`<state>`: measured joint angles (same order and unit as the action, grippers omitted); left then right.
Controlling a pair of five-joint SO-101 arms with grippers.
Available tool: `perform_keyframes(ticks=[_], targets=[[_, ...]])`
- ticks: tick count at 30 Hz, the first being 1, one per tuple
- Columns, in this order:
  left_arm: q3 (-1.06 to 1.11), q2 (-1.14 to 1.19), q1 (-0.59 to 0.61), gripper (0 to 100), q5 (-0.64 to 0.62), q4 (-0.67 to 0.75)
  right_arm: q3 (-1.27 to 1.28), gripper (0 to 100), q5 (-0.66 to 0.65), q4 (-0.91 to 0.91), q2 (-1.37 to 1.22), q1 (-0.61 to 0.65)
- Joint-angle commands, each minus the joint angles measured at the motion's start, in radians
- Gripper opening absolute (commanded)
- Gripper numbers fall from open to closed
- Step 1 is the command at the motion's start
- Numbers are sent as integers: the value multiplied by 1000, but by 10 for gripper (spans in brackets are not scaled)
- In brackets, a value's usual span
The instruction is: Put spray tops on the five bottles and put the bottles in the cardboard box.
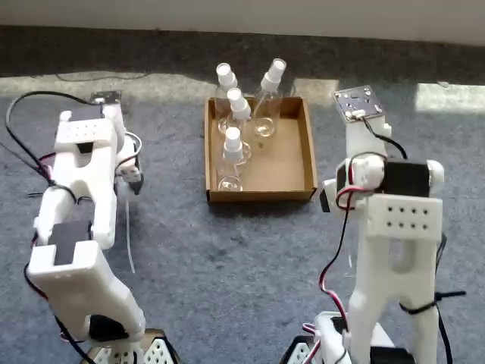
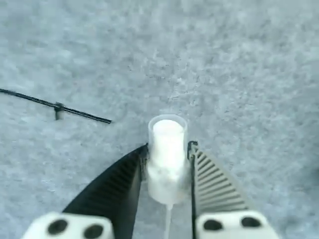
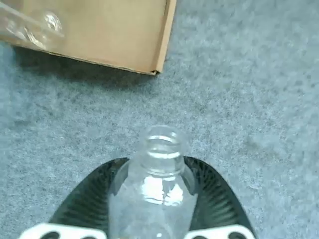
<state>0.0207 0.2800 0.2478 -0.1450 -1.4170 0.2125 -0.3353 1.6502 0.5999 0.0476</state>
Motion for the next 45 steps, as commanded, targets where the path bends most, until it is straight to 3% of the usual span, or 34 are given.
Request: perform_keyframes(ticks=[1,10,15,20,26,31,39,45], targets=[[-79,-294,21,3,57,-84,-4,3,60,-44,217,102],[-88,-843,1,3,87,-101,335,3,160,-475,410,371],[-87,-1001,-142,4,83,-89,627,3,166,-745,636,450],[-81,-1043,-343,4,80,35,966,3,161,-975,911,510],[-79,-1046,-558,4,80,193,1244,3,160,-998,1236,596],[-79,-1056,-699,4,78,327,1307,3,164,-1004,1218,604],[-74,-1050,-822,4,78,379,1307,3,167,-1032,1218,601],[71,-1056,-865,4,80,519,1307,3,167,-1027,1218,599]])
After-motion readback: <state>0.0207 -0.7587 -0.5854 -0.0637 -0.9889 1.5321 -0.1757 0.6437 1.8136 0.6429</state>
